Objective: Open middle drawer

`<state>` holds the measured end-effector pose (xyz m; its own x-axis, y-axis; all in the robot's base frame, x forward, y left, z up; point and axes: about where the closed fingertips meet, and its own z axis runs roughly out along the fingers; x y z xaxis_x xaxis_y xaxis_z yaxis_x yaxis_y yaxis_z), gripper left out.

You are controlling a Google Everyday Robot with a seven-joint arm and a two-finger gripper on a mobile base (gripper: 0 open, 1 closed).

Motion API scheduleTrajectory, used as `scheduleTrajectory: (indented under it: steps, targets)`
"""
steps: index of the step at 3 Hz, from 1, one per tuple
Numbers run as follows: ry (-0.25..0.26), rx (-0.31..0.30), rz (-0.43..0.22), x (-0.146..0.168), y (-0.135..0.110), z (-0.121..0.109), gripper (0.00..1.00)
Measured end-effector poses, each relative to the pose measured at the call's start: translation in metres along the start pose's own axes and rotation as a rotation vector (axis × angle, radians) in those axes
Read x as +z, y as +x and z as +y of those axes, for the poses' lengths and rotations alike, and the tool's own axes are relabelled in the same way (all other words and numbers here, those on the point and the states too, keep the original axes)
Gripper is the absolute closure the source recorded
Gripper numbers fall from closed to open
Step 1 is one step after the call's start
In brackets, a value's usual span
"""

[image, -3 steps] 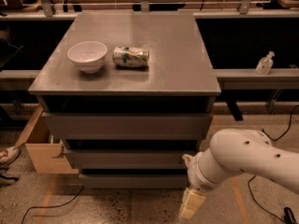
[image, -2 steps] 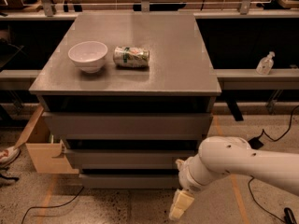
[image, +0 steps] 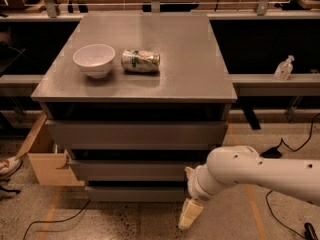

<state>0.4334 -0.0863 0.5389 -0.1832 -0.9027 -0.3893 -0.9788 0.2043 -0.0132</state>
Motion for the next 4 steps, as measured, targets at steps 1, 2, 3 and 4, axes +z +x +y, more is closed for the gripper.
scheduleTrajectory:
  steps: [1,2,3,4]
  targets:
    - [0.045,-0.035,-0.015,0.026,0.001,-0.032,0.0]
    - [0.084,-0.06,-0.026,0.047,-0.003,-0.055,0.0]
    - [0.113,-0.077,-0.042,0.069,-0.01,-0.074,0.0]
    - [0.152,-0.091,-0.066,0.086,-0.019,-0.092,0.0]
